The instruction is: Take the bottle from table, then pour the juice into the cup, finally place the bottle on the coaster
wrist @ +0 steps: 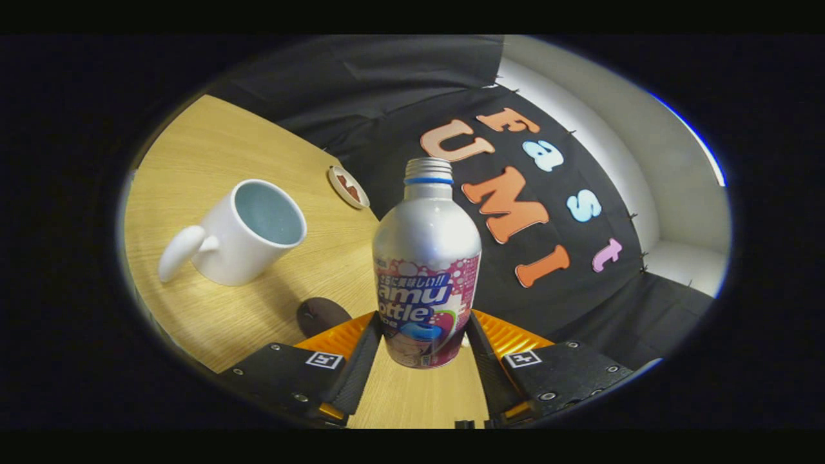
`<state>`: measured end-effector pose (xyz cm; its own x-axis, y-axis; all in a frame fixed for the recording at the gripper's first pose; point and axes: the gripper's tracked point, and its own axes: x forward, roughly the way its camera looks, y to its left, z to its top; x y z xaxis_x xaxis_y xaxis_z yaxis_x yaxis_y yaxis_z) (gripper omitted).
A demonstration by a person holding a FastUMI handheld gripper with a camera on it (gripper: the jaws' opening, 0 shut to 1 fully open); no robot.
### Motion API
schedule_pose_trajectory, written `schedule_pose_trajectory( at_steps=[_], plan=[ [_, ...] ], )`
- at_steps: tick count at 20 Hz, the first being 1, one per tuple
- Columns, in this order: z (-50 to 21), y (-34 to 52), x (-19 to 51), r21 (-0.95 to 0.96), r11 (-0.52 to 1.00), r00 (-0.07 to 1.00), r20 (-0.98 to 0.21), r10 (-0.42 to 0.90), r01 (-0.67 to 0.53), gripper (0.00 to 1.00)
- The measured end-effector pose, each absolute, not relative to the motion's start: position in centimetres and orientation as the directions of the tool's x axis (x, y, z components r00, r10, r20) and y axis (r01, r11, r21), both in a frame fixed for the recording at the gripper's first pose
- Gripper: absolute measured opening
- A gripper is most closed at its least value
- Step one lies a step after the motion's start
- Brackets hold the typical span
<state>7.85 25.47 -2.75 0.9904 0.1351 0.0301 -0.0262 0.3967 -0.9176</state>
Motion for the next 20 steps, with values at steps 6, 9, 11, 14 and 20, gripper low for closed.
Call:
schedule_pose_trajectory(
  at_steps=[6, 9, 11, 14, 20],
  plan=[
    [-3.6, 26.2, 7.5, -0.964, 0.265, 0.988, 0.021, 0.155, -0.021, 0.75],
    [-3.7, 26.3, 7.2, -0.981, 0.194, 0.986, 0.027, 0.164, -0.006, 0.75],
    [-3.5, 26.1, 7.2, -0.988, 0.153, 0.985, 0.032, 0.167, 0.006, 0.75],
    [-3.4, 25.7, 7.3, -0.996, 0.088, 0.985, 0.044, 0.165, 0.029, 0.75],
    [-2.4, 25.5, 7.7, -0.999, -0.009, 0.984, 0.045, 0.173, 0.048, 0.75]
  ],
)
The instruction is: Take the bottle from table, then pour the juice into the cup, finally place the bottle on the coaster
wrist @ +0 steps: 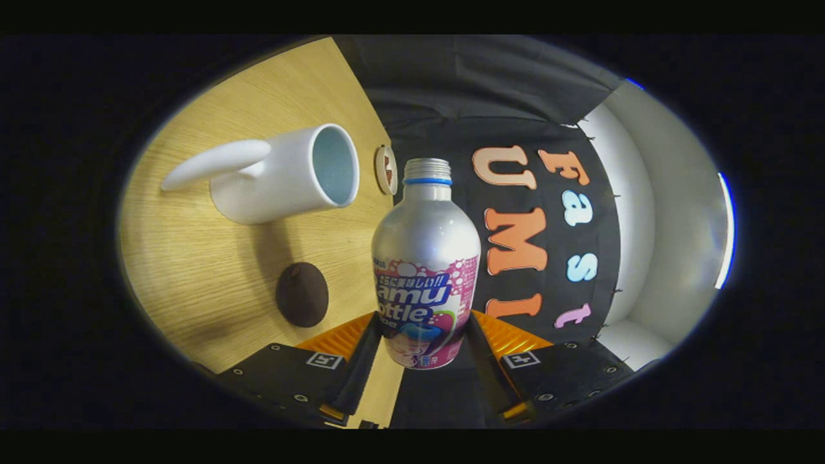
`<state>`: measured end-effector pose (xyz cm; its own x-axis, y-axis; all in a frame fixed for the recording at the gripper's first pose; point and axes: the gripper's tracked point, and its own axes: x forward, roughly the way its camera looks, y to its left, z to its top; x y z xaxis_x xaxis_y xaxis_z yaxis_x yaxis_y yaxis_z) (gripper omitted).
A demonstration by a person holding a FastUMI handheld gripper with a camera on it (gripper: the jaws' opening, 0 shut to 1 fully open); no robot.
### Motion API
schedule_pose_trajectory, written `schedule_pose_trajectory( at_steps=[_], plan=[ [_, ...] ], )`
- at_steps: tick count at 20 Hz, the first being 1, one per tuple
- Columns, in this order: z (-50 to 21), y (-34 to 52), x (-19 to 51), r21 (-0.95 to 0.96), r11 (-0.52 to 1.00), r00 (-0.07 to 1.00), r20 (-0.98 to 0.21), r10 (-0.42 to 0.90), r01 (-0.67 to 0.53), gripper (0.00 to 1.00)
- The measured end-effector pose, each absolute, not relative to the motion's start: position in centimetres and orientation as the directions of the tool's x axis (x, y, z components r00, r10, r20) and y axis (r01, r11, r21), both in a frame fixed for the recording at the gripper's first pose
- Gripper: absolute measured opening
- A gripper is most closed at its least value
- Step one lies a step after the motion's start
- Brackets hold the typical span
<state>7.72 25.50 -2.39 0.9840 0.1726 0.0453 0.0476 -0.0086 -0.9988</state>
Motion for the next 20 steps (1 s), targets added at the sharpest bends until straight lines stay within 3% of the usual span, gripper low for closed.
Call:
schedule_pose_trajectory(
  at_steps=[20],
  plan=[
    [-1.0, 25.9, 6.8, -0.959, -0.266, 0.976, 0.037, 0.217, 0.095, 0.75]
  ],
)
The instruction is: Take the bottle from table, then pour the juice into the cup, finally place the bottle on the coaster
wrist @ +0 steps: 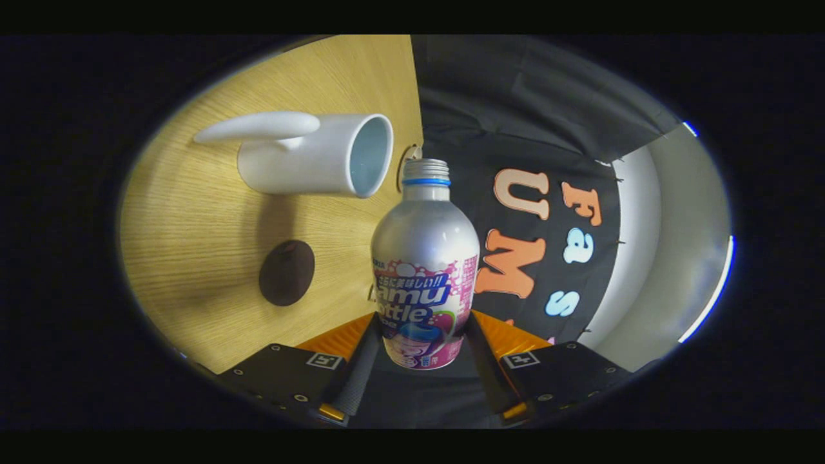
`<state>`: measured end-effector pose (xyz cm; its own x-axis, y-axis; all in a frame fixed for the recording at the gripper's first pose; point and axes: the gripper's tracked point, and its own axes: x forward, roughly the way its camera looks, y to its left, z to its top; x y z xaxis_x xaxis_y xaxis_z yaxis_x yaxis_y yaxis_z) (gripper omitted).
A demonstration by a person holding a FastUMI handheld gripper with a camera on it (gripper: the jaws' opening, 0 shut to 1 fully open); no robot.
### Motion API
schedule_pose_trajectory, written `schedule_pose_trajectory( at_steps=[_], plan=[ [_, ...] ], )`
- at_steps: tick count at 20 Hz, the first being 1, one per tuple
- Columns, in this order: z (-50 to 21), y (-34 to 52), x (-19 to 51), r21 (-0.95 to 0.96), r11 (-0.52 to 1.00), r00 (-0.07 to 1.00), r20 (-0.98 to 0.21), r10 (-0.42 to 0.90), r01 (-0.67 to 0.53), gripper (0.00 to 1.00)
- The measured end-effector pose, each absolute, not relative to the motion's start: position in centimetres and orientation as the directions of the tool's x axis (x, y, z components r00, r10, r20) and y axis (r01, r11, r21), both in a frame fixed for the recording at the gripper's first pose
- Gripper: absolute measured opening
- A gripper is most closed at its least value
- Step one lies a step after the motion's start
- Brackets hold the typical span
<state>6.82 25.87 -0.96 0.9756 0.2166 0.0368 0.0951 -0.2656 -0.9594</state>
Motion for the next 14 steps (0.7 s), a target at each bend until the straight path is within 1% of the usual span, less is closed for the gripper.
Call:
schedule_pose_trajectory(
  at_steps=[14],
  plan=[
    [0.6, 26.3, 7.0, -0.928, -0.356, 0.975, 0.028, 0.221, 0.107, 0.75]
  ],
)
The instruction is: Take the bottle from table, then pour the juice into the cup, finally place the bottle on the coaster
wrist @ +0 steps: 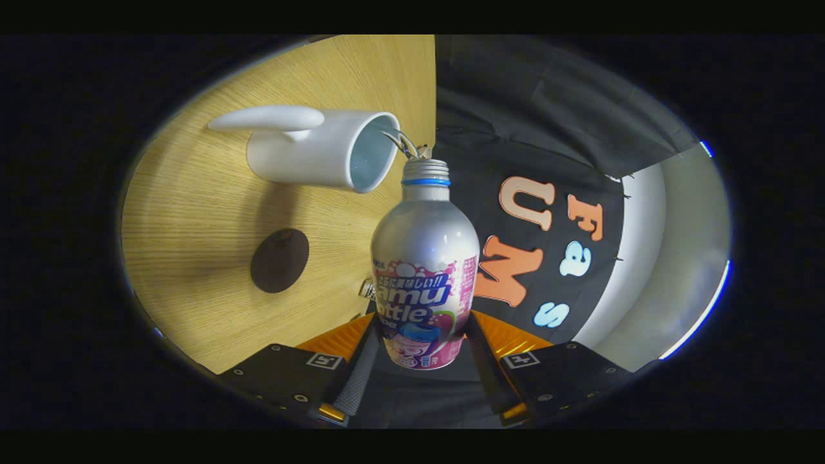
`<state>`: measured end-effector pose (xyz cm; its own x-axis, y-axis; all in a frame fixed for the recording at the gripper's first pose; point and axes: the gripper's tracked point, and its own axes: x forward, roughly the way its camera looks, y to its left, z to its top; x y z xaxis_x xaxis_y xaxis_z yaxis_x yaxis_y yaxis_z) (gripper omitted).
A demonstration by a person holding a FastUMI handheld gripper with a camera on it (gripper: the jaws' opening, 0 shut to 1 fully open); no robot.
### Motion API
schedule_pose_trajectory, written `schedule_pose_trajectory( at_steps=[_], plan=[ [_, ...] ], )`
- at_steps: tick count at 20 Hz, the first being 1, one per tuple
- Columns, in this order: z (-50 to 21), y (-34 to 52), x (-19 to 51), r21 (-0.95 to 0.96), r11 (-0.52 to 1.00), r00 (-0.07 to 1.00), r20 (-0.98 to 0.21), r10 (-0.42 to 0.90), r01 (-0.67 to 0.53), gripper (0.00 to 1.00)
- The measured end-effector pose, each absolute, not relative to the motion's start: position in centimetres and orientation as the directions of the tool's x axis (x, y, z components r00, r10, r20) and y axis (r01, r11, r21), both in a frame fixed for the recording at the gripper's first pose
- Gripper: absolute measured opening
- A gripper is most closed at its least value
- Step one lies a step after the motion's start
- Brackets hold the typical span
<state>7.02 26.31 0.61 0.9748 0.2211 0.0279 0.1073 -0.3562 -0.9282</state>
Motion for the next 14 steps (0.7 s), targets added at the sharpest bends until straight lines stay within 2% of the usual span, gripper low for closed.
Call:
schedule_pose_trajectory(
  at_steps=[14],
  plan=[
    [0.74, 26.48, 7.1, -0.897, -0.427, 0.975, 0.015, 0.22, 0.111, 0.75]
  ],
)
